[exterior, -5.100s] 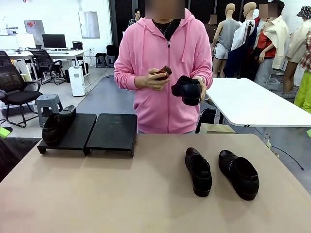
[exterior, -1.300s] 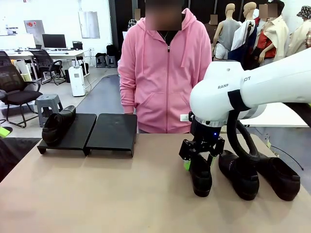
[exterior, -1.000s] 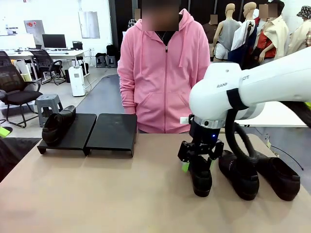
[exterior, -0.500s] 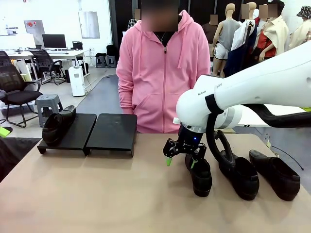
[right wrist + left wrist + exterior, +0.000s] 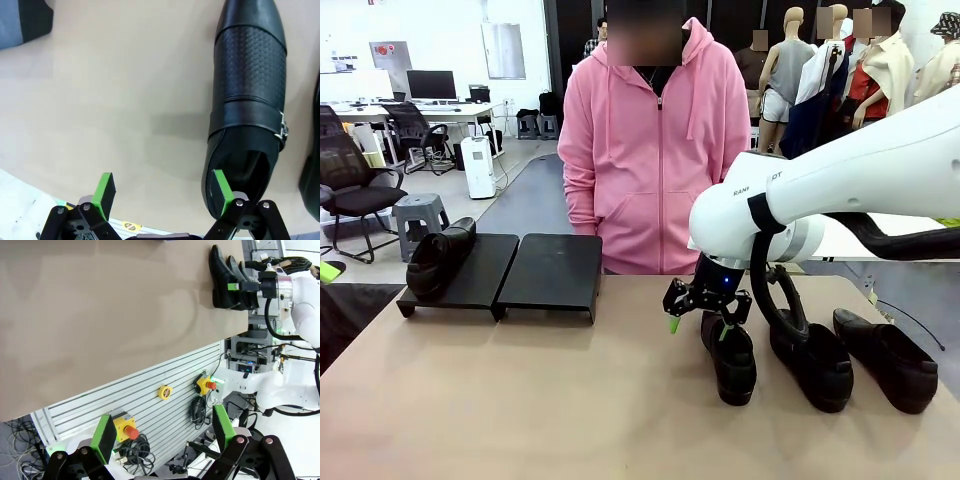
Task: Organize the shoes by placing them on the stand.
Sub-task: Pick up one Shoe and place it in the middle of the table.
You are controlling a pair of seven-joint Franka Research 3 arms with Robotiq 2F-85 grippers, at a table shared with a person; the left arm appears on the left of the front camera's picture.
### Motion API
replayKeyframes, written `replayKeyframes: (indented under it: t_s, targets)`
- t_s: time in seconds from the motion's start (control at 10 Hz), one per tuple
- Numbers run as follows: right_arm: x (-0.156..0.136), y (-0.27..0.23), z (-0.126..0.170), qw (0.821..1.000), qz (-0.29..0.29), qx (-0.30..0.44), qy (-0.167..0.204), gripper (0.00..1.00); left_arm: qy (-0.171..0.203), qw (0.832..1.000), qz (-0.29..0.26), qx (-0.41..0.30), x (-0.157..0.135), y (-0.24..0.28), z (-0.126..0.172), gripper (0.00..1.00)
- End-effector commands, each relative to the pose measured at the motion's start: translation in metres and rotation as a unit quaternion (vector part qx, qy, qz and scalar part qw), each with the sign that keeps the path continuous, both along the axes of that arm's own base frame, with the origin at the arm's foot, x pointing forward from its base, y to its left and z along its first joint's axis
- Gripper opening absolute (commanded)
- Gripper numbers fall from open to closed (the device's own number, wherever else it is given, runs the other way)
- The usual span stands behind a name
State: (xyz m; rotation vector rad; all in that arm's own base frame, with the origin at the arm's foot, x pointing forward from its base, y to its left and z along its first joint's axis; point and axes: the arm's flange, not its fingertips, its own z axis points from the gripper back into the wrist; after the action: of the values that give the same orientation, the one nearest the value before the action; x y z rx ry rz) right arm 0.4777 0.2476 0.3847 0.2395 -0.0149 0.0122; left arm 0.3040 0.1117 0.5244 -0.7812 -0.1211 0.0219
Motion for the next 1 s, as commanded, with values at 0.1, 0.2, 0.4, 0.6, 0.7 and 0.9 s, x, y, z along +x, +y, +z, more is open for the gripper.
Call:
replayKeyframes:
  t_s: [0.1,0.2,0.4,0.6,0.7,0.9]
  targets:
    - [0.002,-0.006,0.000,1.000,-0.023,-0.011,0.005,1.00,-0.004,1.000,-0.008,0.001,-0.002,0.003,-0.001,1.00]
    - [0.002,-0.006,-0.005,0.999,-0.029,-0.021,0.008,1.00,-0.004,1.000,-0.008,0.001,-0.002,0.003,-0.001,1.00]
    - [0.007,-0.007,-0.018,0.999,-0.037,-0.020,0.025,1.00,-0.004,1.000,-0.008,0.001,-0.002,0.003,-0.001,1.00]
    - [0.012,-0.011,-0.028,0.996,-0.084,-0.039,0.018,0.95,-0.004,1.000,-0.008,0.001,-0.002,0.003,-0.001,1.00]
    - [0.014,-0.013,-0.032,0.994,-0.098,-0.051,0.020,0.37,-0.004,1.000,-0.008,0.001,-0.002,0.003,-0.001,1.00]
    - [0.013,-0.014,-0.038,0.993,-0.099,-0.055,0.019,0.00,-0.004,1.000,-0.008,0.001,-0.002,0.003,-0.001,1.00]
